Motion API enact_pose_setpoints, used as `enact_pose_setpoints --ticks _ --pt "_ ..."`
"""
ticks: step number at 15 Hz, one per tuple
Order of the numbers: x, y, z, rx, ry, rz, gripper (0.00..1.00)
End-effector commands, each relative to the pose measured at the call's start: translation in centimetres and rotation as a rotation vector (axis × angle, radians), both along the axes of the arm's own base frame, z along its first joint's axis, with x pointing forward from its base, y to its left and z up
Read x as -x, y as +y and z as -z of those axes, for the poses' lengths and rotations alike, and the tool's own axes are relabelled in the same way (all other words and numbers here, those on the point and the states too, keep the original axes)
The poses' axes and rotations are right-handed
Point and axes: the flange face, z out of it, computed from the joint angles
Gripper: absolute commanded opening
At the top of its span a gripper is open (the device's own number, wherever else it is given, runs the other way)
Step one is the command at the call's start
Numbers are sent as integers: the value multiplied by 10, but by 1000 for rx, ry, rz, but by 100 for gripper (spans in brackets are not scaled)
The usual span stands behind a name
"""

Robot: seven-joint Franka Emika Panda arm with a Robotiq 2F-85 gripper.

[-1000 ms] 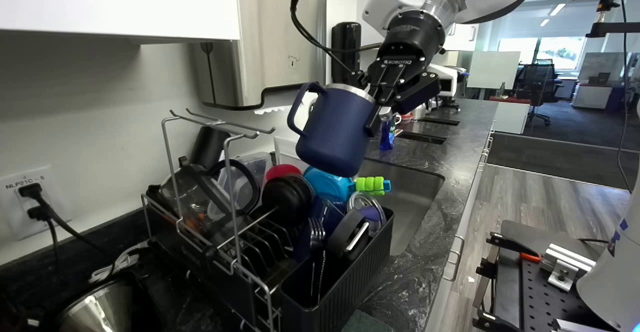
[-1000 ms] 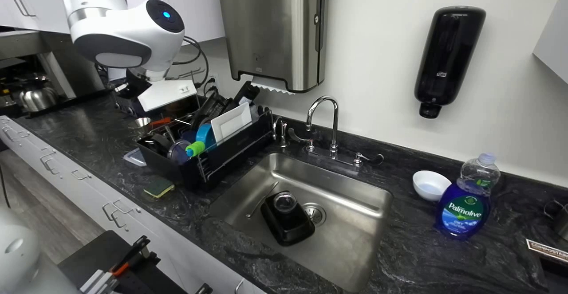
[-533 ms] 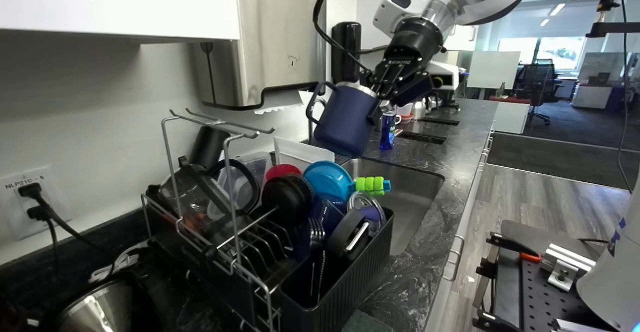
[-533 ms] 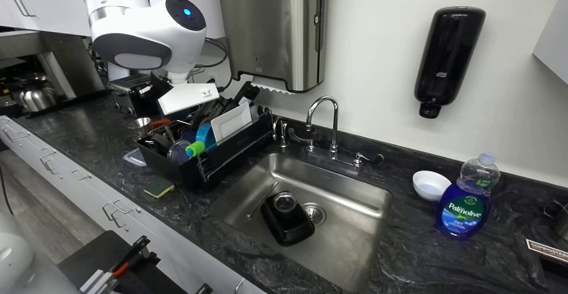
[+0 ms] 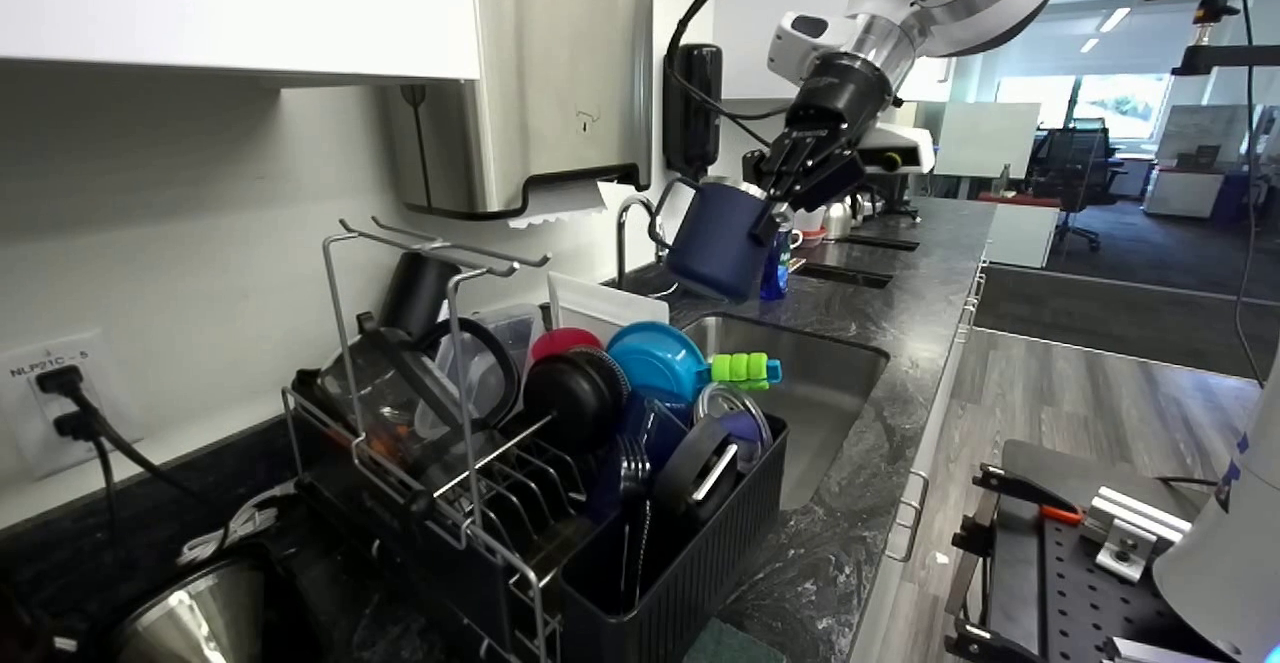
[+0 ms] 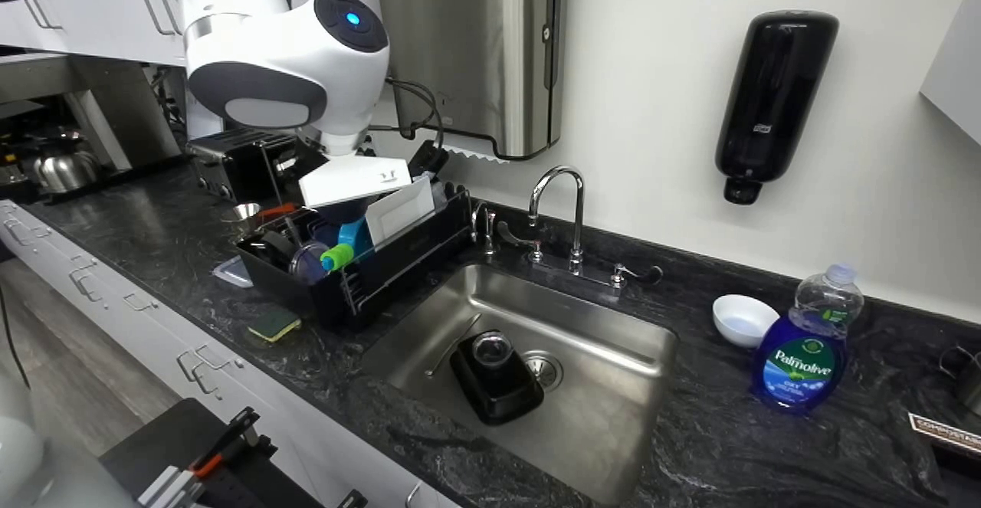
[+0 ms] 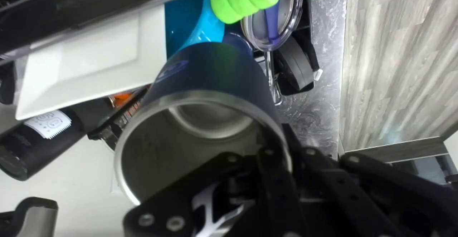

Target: Take the blue travel mug from the plate rack and place is on the edge of the sink

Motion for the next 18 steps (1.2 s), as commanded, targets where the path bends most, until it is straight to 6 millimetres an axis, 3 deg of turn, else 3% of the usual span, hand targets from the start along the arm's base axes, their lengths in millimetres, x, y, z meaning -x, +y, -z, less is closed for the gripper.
enact_pose_setpoints --ticks 1,8,18 --pt "-2 -21 4 39 32 84 2" --pt "8 -52 12 65 67 254 2" --pt "55 -73 26 110 127 463 2"
